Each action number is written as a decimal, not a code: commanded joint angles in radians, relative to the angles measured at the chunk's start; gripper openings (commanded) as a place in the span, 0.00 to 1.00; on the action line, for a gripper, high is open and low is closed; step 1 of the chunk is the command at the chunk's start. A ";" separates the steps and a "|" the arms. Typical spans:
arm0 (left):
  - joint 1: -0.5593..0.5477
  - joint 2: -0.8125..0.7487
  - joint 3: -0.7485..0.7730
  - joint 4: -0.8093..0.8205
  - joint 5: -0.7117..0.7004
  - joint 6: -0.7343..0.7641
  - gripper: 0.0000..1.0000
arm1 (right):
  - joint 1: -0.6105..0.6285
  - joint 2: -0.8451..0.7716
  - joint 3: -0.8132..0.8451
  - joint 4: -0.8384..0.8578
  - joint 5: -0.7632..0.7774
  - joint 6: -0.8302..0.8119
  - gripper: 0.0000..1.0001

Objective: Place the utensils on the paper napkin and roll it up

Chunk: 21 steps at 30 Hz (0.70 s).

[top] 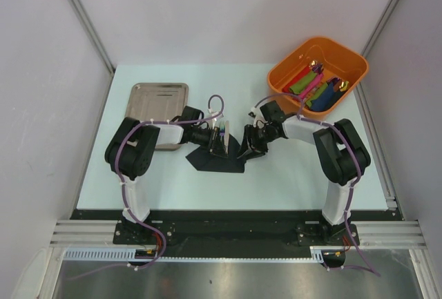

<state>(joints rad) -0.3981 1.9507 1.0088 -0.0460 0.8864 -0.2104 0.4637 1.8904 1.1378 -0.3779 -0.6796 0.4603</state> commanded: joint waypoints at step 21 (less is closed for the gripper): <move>0.018 0.008 0.001 0.038 0.009 -0.006 0.12 | 0.061 0.061 0.112 0.054 -0.083 0.095 0.00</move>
<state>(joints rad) -0.3931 1.9549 1.0088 -0.0360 0.8864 -0.2108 0.5060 1.9289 1.2064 -0.3603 -0.7361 0.5171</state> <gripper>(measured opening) 0.122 0.012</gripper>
